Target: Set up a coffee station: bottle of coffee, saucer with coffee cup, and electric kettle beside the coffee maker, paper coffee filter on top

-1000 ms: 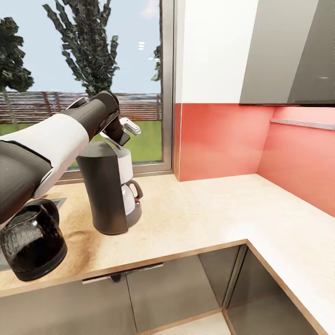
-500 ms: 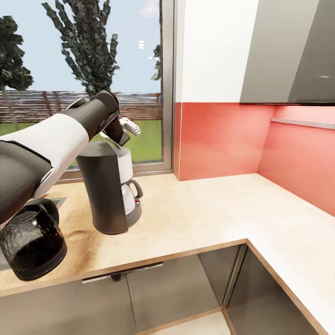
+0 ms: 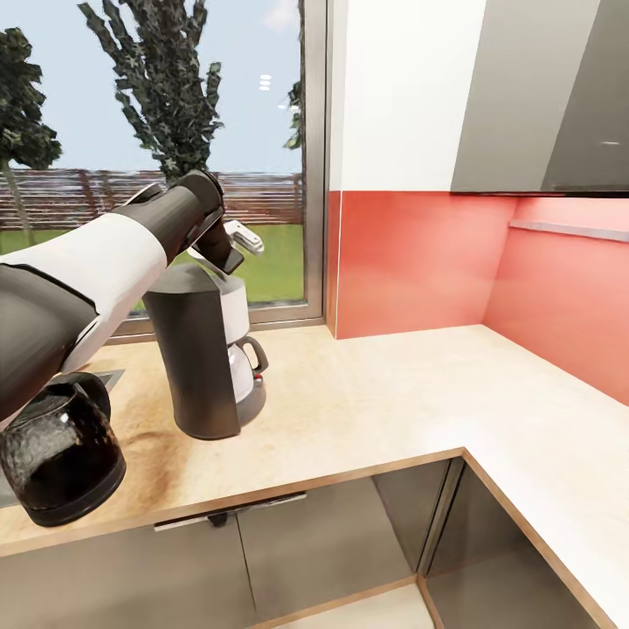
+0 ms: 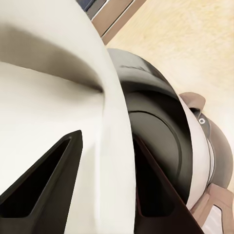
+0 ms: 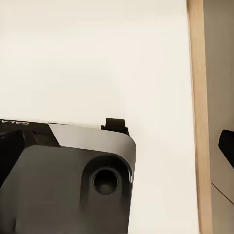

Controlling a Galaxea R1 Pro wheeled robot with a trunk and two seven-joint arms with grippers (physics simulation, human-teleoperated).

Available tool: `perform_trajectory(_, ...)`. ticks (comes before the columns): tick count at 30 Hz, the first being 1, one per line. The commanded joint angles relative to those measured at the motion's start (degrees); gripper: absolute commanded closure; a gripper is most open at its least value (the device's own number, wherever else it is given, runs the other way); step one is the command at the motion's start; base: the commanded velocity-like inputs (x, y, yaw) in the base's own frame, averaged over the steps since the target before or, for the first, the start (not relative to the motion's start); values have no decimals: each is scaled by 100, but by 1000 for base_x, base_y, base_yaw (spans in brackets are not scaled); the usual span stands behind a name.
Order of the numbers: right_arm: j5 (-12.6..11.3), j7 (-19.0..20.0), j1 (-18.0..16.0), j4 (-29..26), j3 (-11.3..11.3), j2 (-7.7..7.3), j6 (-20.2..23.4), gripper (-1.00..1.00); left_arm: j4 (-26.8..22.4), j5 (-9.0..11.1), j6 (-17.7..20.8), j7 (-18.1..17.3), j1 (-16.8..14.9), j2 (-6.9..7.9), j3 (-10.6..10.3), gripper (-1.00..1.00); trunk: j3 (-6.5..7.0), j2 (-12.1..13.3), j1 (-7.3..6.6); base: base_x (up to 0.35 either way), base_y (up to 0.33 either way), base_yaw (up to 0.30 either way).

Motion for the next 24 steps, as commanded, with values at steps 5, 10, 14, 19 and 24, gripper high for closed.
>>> perform_trajectory(5, 45, -2, -4, 4, 7, -1, -15, -100, -3, -65, 10, -56, -3, 0, 2, 100, -7, -5, 0, 0, 0, 0)
perform_trajectory(10, 45, -2, -4, 5, 7, -1, -15, -100, -3, -65, 9, -56, -3, 1, 2, 100, -7, -5, 0, 0, 0, 0)
perform_trajectory(14, 45, -2, -4, 5, 7, -1, -12, -100, -3, -65, 11, -56, -3, -1, 2, 100, -7, -5, 0, 0, 0, 0)
perform_trajectory(19, 45, -2, -4, 5, 7, -1, -14, -100, -3, -65, 10, -56, -3, -1, 2, -100, -7, -5, 0, 0, 0, 0)
perform_trajectory(24, 45, -2, -4, 5, 7, -1, -13, -100, -3, -65, 9, -56, -3, -1, 2, -100, -7, -5, 0, 0, 0, 0)
